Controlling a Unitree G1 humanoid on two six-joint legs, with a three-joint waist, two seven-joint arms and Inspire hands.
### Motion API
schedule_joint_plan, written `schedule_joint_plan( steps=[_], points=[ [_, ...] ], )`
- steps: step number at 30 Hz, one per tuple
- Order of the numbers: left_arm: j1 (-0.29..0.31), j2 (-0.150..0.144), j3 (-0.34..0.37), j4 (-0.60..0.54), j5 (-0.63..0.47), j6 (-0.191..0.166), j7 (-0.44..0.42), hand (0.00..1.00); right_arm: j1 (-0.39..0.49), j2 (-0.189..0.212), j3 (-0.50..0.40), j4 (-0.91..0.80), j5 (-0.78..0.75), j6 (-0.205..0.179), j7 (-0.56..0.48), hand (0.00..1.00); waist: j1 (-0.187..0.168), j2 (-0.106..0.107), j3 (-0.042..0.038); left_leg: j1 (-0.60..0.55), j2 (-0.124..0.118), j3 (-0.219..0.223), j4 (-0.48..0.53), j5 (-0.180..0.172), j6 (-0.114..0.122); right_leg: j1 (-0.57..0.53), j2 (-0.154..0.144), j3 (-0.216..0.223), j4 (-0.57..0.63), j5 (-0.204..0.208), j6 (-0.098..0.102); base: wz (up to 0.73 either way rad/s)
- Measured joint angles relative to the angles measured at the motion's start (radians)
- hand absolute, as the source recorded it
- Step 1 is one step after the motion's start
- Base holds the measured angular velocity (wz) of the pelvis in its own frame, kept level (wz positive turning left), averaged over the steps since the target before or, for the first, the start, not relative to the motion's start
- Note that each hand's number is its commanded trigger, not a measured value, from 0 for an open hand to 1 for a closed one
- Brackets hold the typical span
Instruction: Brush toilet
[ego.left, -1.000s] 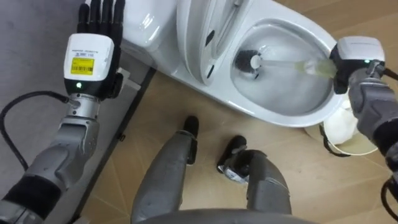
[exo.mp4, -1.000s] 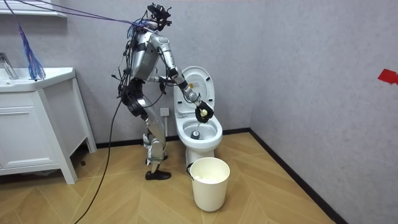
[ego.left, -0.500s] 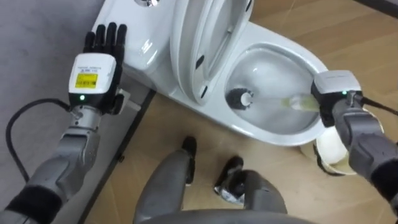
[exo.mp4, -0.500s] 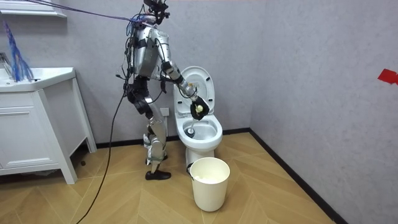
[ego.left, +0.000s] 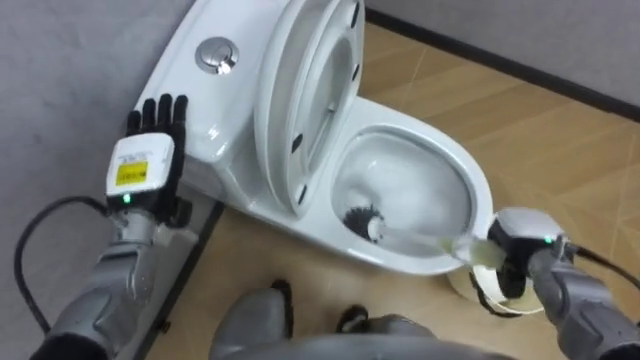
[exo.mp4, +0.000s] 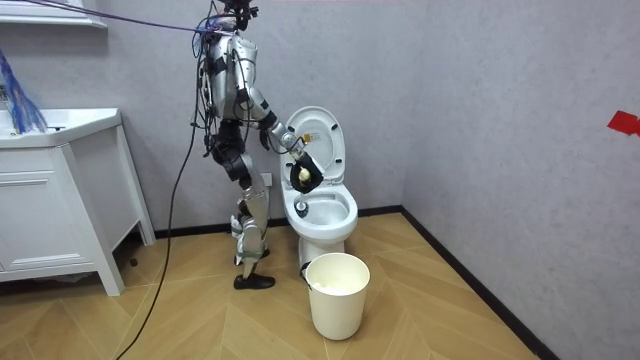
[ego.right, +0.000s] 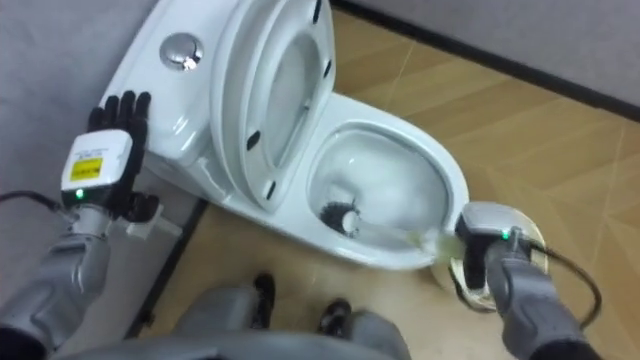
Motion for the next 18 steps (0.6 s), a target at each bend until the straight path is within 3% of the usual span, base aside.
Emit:
schedule_joint_plan(
  steps=[5, 9, 12, 16, 18],
  points=[
    [0.123, -0.071, 0.094, 0.006, -0.002, -0.031, 0.017, 0.0, 0.094, 0.085, -0.096, 0.051, 0.007, -0.015, -0.005, 1.0, -0.006, 0.003, -0.0023, 0.117, -0.002, 0.023, -0.067, -0.002, -0.005, 0.104, 0.009, 0.022, -0.055, 0.0, 0.006, -0.15],
    [0.162, -0.131, 0.135, 0.003, -0.058, -0.037, 0.025, 0.0, 0.129, 0.125, -0.128, 0.065, 0.065, -0.015, -0.013, 1.0, -0.004, 0.01, -0.0068, 0.163, -0.004, 0.023, -0.078, -0.004, -0.007, 0.149, 0.013, 0.027, -0.084, 0.0, 0.008, -0.08],
    [0.181, -0.155, 0.16, 0.002, -0.118, -0.048, 0.02, 0.0, 0.129, 0.146, -0.128, 0.076, 0.082, -0.021, -0.01, 1.0, 0.001, 0.01, -0.0074, 0.198, -0.004, 0.02, -0.09, -0.004, -0.007, 0.185, 0.018, 0.03, -0.109, -0.001, 0.008, -0.04],
    [0.203, -0.16, 0.176, 0.016, -0.163, -0.073, 0.027, 0.0, 0.124, 0.158, -0.136, 0.078, 0.111, -0.035, -0.009, 1.0, 0.001, 0.009, -0.0086, 0.215, -0.005, 0.011, -0.096, -0.004, -0.007, 0.212, 0.023, 0.024, -0.135, -0.002, 0.007, 0.04],
    [0.217, -0.161, 0.193, 0.06, -0.197, -0.113, 0.054, 0.0, 0.103, 0.186, -0.164, 0.128, 0.128, -0.05, -0.012, 1.0, 0.002, 0.005, -0.0091, 0.237, -0.005, 0.006, -0.097, -0.006, -0.011, 0.239, 0.026, 0.024, -0.144, -0.003, 0.006, -0.02]
  ],
)
